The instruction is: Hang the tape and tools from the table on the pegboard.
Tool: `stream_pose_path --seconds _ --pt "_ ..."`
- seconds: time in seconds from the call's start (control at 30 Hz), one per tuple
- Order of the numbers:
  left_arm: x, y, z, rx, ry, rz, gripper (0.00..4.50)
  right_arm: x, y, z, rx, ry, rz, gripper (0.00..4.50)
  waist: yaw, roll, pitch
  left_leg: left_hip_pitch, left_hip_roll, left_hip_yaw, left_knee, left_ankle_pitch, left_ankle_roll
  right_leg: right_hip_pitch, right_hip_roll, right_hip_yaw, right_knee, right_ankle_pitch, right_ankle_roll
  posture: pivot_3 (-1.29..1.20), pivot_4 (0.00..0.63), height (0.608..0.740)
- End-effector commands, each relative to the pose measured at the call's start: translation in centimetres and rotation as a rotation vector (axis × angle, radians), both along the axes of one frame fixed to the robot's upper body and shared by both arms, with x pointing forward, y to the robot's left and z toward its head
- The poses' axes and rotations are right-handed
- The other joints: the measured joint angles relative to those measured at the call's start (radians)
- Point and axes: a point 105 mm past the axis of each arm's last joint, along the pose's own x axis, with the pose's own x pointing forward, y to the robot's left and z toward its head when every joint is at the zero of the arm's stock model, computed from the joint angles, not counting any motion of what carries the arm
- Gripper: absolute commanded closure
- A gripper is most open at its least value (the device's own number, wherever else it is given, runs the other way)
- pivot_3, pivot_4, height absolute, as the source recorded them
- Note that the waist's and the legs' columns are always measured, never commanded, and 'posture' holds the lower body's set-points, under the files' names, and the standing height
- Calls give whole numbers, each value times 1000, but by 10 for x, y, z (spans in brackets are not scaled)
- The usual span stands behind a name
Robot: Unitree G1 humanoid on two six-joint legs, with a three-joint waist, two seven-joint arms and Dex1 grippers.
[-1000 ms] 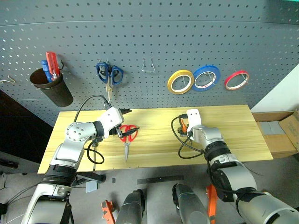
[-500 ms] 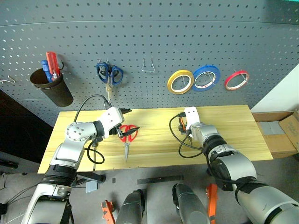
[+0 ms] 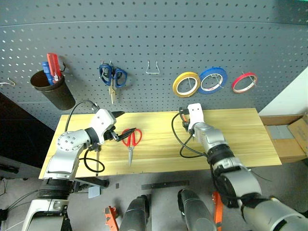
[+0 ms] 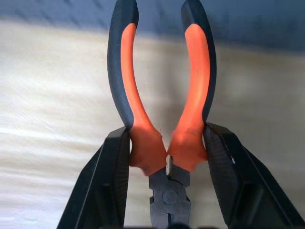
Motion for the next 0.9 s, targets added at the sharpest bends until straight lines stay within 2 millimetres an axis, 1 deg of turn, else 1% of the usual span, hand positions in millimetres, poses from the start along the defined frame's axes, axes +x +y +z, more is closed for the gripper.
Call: stream_pose_path --seconds 0.03,0.13,0.2,0.27,0.33,0.4,0.53,0.6,0.67,0.73,0.8,0.9 --pt "-5 10 18 -50 -66 45 373 -31 24 43 45 -124 118 2676 4 0 0 -1 0 0 0 0 0 -1 0 0 0 0 0 -85 234 740" --pt "-10 19 22 -108 -78 93 373 -75 45 63 47 -211 250 2676 8 0 0 -2 0 0 0 0 0 -2 0 0 0 0 0 -84 237 740" --pt "-12 23 25 -150 -76 118 373 -95 55 73 61 -259 305 2677 9 0 0 -2 0 0 0 0 0 -2 0 0 0 0 0 -80 238 740" --pt "-15 29 30 -215 -75 153 373 -114 65 97 54 -394 351 2677 10 0 0 -2 1 0 1 0 0 -2 0 0 0 0 0 -78 236 740" --pt "-19 33 39 -281 -97 172 373 -121 69 127 47 -551 355 2677 10 0 0 -1 1 0 2 0 0 -2 0 0 0 0 0 -77 235 740" --pt "-22 34 45 -328 -105 177 373 -118 70 151 46 -667 335 2677 13 0 0 -1 1 0 3 1 -2 -1 0 0 -1 -2 3 -74 233 740" --pt "-28 35 54 -397 -113 191 373 -104 75 192 64 -841 307 2677 19 0 0 3 1 0 3 2 -2 2 0 -1 -1 -2 3 -51 227 740" --pt "-33 34 59 -411 -115 184 373 -100 83 213 87 -920 314 2677 22 -1 0 2 1 0 2 2 -2 2 0 -1 -1 1 -1 -41 224 740" --pt "-37 29 64 -428 -107 159 373 -95 94 236 123 -1000 326 2677 24 -1 0 2 2 0 1 2 -2 2 0 -1 -1 1 -1 -18 220 740" --pt "-40 25 69 -438 -95 134 373 -90 104 249 147 -1042 335 2677 26 -1 0 2 1 0 0 2 -2 1 0 -1 -1 1 -2 -6 217 740" --pt "-42 20 72 -442 -87 112 373 -84 112 258 164 -1067 340 2677 28 -1 0 2 1 0 -1 2 -2 0 0 -1 -1 1 -2 2 216 740" --pt "-38 14 79 -441 -97 100 373 -72 124 272 147 -1136 353 2677 32 -1 0 1 1 0 -2 2 -2 0 0 -1 -1 1 -2 22 209 740"
